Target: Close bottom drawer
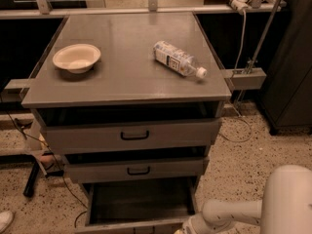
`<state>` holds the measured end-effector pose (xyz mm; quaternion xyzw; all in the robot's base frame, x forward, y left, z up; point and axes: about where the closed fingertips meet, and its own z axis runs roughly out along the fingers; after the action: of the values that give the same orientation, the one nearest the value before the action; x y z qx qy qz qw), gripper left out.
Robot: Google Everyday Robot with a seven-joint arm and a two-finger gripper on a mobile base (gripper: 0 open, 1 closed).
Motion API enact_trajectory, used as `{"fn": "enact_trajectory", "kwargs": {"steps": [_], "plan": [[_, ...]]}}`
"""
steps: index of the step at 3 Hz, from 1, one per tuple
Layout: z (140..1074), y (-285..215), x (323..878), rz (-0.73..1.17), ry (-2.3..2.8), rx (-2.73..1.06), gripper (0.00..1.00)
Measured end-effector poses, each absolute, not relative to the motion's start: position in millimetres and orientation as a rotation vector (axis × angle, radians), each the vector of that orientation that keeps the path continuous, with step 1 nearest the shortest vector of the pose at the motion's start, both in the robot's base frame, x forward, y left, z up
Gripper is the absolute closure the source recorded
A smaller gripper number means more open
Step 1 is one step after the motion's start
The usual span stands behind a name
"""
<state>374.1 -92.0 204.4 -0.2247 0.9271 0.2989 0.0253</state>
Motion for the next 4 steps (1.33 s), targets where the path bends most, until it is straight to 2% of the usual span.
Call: {"fn": "enact_trajectory", "kwargs": {"steps": [1,2,3,4], "plan": [[199.9,-89.2,380.4,0.886,2.857,-0.714,0.89],[193.3,-91.2,396.8,0.822,2.840,-0.750,1.00],[189.8,-90.0,411.8,0.767,2.822,-0.792,1.00],[189.6,-89.5,411.8,0.767,2.822,-0.793,0.81]]}}
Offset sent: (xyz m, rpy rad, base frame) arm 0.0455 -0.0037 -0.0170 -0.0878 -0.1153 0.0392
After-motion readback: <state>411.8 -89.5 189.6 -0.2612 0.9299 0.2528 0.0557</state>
